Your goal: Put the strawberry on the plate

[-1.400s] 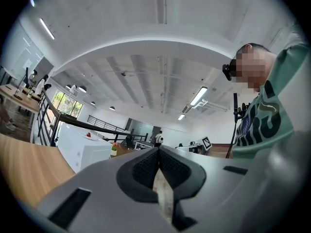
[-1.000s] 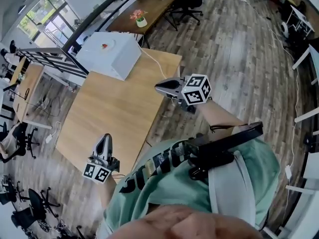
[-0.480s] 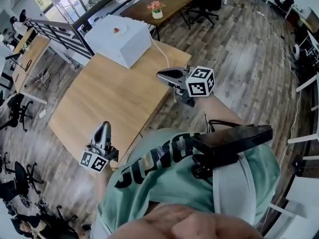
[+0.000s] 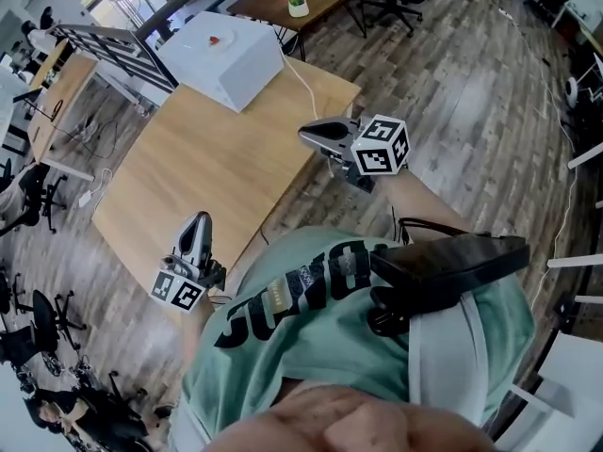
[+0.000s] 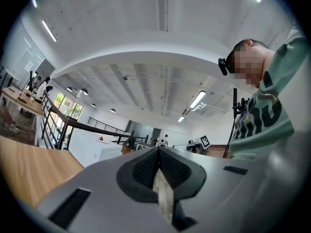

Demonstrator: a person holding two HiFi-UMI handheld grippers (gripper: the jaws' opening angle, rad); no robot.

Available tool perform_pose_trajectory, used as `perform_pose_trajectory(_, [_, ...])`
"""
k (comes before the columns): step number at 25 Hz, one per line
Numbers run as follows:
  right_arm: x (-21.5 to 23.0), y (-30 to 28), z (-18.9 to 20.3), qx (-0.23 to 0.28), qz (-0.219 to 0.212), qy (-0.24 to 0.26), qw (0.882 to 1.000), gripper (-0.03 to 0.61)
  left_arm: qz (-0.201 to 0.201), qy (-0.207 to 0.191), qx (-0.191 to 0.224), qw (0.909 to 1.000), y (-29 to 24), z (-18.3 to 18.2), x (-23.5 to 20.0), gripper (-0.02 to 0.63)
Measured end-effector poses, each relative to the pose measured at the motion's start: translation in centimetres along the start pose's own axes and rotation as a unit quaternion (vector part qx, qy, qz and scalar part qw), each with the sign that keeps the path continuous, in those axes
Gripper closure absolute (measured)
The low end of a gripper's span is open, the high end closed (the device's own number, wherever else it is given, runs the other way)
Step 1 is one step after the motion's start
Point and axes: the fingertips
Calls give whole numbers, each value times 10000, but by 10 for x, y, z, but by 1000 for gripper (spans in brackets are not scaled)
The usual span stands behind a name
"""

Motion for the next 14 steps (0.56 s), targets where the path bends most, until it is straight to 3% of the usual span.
perform_pose_trajectory(14, [-23,8,-4,115,39,79,9999,572,5,-46,-4,10000,23,-6,6,607])
Point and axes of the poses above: the fingertips, and each gripper's own axes: y backward along the fingers, x to its right, z out of its underside, and after that the axes turned 5 degrees about -z, right-handed
